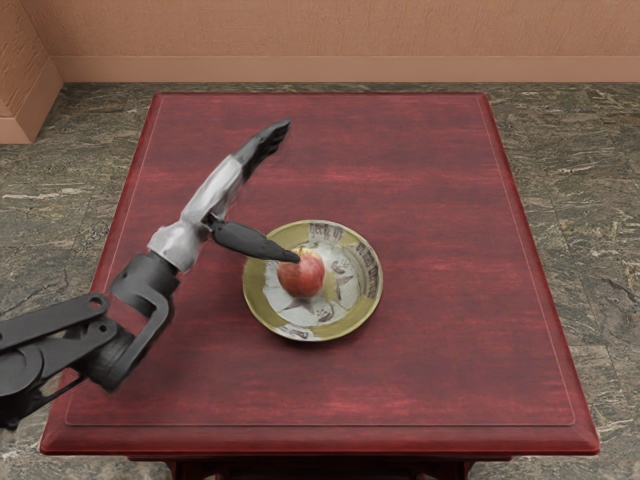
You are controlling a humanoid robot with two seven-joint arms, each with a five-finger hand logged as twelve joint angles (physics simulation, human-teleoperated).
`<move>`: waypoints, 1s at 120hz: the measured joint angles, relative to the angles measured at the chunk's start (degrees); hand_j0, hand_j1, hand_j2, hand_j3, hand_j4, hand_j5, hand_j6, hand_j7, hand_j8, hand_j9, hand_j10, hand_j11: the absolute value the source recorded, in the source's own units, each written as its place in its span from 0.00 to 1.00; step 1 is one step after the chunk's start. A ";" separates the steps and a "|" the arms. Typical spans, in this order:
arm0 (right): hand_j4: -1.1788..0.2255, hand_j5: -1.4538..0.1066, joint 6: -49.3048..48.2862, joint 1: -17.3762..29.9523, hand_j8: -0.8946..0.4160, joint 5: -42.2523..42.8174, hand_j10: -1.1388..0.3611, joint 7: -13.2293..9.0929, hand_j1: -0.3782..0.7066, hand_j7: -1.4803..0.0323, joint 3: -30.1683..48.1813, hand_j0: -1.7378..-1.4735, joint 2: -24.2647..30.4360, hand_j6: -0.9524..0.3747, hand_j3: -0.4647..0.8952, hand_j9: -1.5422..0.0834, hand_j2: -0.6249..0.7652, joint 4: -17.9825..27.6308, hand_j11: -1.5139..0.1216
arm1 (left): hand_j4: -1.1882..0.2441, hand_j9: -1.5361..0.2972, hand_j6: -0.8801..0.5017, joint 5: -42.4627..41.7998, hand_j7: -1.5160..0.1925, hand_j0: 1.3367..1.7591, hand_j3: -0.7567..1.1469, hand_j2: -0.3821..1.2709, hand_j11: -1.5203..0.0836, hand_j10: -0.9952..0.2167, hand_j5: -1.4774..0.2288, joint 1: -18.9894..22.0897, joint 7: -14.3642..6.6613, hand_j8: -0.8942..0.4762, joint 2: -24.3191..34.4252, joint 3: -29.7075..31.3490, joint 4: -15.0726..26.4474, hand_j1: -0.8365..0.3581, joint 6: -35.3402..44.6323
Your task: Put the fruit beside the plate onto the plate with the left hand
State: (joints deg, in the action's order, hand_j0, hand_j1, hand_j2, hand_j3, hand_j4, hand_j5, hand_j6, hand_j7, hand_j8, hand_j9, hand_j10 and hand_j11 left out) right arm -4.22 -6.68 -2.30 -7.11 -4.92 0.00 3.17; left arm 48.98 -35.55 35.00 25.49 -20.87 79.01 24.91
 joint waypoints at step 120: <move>0.84 0.93 0.09 2.46 0.68 -0.33 0.76 -0.01 0.03 0.98 0.09 0.30 0.00 0.72 0.34 0.95 0.45 -0.64 0.93 | 0.82 0.82 0.62 -17.12 0.87 0.76 0.40 0.24 0.93 0.81 0.85 13.14 0.00 0.64 9.67 -12.30 -7.15 0.97 -22.47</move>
State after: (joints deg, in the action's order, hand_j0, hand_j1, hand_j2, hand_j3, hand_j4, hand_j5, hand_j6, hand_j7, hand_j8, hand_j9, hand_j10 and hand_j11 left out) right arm -4.13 -4.22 -2.64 -7.12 -4.83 0.00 2.52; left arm 31.87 -22.41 35.00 35.16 -33.17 71.86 2.45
